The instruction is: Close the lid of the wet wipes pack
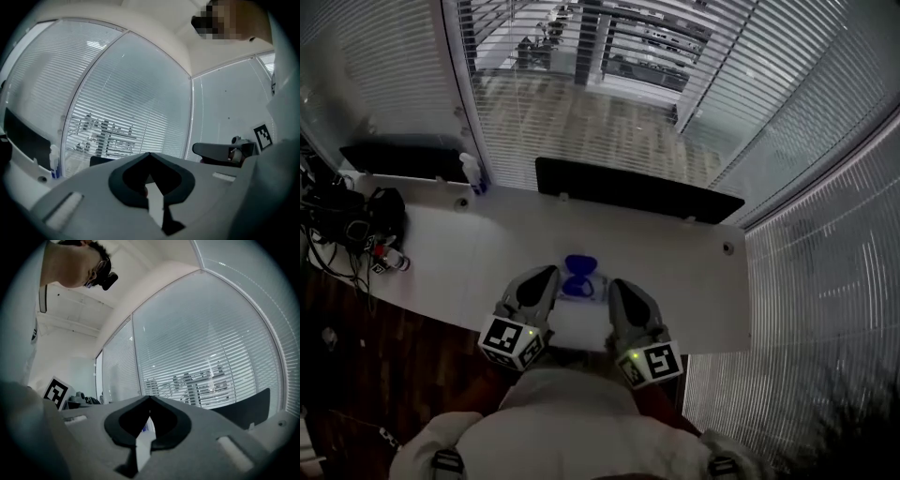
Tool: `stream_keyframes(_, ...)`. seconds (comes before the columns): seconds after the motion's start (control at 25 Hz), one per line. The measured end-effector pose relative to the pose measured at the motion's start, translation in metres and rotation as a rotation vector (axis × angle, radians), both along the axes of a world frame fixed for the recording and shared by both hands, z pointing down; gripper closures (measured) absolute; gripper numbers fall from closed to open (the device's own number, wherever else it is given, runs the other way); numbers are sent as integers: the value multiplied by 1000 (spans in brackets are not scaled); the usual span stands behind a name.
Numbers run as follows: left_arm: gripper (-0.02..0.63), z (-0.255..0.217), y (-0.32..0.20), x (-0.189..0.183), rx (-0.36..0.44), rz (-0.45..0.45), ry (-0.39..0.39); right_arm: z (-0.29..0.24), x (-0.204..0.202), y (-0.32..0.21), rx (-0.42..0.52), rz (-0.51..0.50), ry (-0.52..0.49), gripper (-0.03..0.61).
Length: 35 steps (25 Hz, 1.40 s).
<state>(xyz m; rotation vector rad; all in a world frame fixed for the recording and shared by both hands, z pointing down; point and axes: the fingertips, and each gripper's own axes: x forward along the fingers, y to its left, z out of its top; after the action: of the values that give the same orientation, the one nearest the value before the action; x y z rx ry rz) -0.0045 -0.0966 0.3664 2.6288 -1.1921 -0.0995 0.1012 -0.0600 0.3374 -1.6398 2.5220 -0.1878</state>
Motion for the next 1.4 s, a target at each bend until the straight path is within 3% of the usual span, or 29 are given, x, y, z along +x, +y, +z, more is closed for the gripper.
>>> stream_keyframes(0.72, 614, 111, -18, 10, -184, 43, -105, 109, -8, -45, -199, -47, 83, 578)
stream_keyframes(0.88, 614, 154, -30, 8, -195, 29, -205, 150, -1, -60, -251, -59, 100, 578)
stream_keyframes(1.24, 614, 267, -37, -4, -303, 15, -391, 234, 11, -100, -374, -82, 178, 578)
stream_keyframes(1.4, 614, 300, -39, -2, -335, 9, -414, 274, 17, -115, -429, -104, 236, 578)
